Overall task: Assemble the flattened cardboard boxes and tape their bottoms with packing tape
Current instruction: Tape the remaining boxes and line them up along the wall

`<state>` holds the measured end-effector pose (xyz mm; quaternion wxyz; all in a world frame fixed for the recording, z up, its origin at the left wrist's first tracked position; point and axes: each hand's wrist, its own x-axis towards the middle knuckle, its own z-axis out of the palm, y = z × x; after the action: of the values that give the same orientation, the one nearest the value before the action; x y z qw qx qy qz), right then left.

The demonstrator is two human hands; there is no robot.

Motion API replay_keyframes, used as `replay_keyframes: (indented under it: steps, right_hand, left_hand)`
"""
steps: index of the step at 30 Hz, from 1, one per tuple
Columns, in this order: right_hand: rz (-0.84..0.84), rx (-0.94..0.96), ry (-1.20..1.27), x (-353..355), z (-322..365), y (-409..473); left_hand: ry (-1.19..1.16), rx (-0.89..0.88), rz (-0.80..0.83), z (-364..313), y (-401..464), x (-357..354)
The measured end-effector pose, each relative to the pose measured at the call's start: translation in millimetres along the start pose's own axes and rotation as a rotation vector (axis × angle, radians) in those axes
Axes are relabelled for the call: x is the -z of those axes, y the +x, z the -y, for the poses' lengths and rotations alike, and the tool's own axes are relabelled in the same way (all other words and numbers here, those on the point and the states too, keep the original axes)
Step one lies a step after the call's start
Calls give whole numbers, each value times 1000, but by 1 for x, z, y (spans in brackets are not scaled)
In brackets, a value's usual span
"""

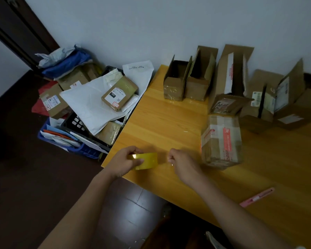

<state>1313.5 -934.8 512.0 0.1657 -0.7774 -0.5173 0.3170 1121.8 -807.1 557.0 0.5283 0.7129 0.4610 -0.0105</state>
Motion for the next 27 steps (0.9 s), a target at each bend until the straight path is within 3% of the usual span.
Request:
replay_keyframes:
  steps: [4,10,16,19,21,27]
  right_hand:
    - [-41,33,120,21,9,-14]
    - [-216,2,229,74,3,-51]
    - [-419,-59,247,111,-20,-79]
    - [-557,-115,356,128,-37,-101]
    - [-562,-136,382,134,-47,-111]
    - [-620,-249,517,128,-81,-120]
  left_hand:
    - [34,55,48,-3,-11,-1]
    - [194,-9,87,-38,-14,-21]
    - [391,-53,-55,-84,-10,-55]
    - [653,-147,-96,-109,-2,-65]
    - [826,-188,-132,-122,2,-69]
    - [982,-265,-128,-135,6,-91]
